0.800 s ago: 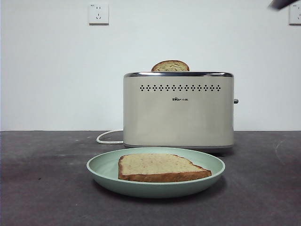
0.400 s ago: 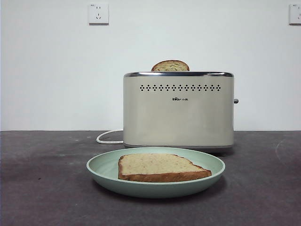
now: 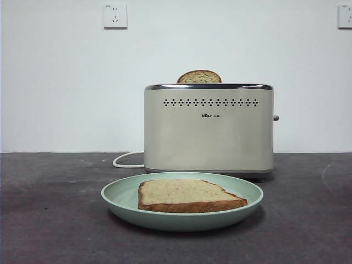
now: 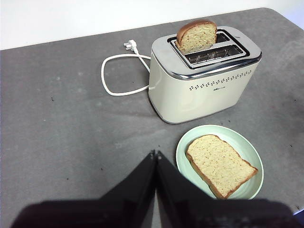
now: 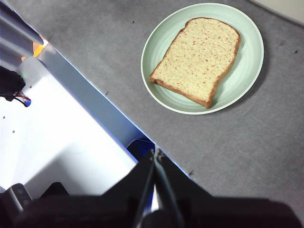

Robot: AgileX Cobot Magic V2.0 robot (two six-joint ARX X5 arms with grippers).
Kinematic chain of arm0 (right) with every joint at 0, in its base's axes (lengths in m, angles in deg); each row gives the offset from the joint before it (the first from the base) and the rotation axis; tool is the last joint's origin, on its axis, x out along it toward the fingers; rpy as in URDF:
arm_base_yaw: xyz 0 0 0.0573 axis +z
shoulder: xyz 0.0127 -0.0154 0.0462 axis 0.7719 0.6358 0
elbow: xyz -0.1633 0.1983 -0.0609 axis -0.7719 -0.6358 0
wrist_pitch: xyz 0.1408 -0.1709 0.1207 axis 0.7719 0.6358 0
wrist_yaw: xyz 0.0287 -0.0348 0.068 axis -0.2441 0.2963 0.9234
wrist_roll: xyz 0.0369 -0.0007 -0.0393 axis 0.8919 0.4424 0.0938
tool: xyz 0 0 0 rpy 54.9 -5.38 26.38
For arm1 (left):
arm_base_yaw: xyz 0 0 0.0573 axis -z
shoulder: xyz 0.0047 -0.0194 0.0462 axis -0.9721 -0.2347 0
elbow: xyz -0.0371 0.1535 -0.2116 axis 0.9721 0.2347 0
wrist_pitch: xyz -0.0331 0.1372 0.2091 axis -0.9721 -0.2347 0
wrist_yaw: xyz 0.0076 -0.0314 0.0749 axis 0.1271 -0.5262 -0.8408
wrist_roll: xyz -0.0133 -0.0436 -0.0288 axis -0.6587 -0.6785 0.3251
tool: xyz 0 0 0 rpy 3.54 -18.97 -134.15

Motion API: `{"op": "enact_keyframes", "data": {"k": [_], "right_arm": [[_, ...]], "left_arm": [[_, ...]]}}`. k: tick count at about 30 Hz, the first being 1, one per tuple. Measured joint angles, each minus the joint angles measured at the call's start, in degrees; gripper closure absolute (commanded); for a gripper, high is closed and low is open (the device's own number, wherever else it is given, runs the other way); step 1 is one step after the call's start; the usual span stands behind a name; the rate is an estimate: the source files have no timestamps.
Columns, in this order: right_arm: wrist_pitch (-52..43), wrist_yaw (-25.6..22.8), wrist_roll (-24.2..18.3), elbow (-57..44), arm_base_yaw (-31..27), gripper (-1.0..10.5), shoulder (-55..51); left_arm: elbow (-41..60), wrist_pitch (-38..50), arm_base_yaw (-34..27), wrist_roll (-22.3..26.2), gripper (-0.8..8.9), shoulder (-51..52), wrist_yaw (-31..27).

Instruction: Take the bread from the toaster,put the bread on the plate,put the plate on the table

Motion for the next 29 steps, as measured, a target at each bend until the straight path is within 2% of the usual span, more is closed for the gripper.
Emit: {"op": "enact_keyframes", "data": {"k": [14,17,21,23,29], "right_arm": [[0.0,0.0,0.0,0.0,0.0,9.4,0.0],[0.0,0.0,0.0,0.0,0.0,9.4,0.02],[0.0,0.0,0.0,0.0,0.0,9.4,0.02],[0.0,0.0,0.0,0.0,0.0,9.4,0.0],[0.0,0.0,0.0,0.0,0.0,9.4,0.0]], "left_arm": [[0.0,0.0,0.0,0.02,8.17,0.0,-0.04],[0.07,1.38,0.0,0.04,8.17,0.0,-2.19],[0.81,8.7,-1.42,1.64,8.17,0.04,-8.07],[2.75,13.73,-4.31,3.39,8.17,1.01,-8.5],[20.0,37.29,-16.02,8.04,8.17,10.6,-1.4]]}}
